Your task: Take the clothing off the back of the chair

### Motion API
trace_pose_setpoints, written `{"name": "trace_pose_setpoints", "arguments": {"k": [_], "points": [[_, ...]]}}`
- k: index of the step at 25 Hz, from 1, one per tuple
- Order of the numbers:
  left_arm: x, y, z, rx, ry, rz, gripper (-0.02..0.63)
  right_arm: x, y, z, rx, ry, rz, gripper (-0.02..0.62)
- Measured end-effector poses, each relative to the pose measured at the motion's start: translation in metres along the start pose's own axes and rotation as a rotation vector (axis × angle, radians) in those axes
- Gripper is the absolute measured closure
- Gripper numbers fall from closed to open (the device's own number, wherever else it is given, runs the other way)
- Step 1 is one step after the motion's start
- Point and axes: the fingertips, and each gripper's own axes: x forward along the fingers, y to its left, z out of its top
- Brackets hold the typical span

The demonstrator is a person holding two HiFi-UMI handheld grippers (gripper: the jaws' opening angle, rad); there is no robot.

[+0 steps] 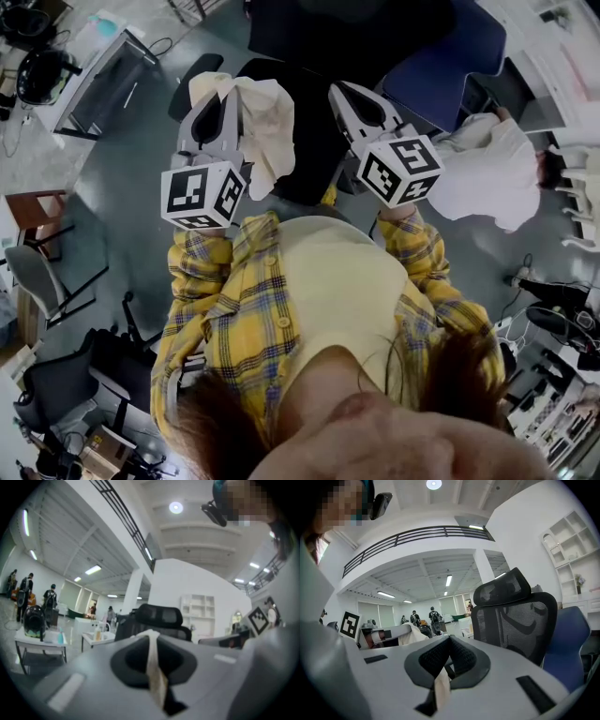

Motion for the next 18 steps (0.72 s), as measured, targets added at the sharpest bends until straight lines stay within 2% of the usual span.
{"name": "trace_pose_setpoints", "arguments": {"k": [10, 18], "points": [[-0.005, -0.002, 0.002, -0.005, -0.001, -0.010, 0.591, 0.000, 0.001, -0.002, 0.010, -0.001, 0.006, 0.582], [-0.008, -0.005, 0.024, 0.014, -0.027, -0.035, 0.591, 0.000, -0.003, 0.000, 0.009, 0.001, 0.004, 0.583]]}}
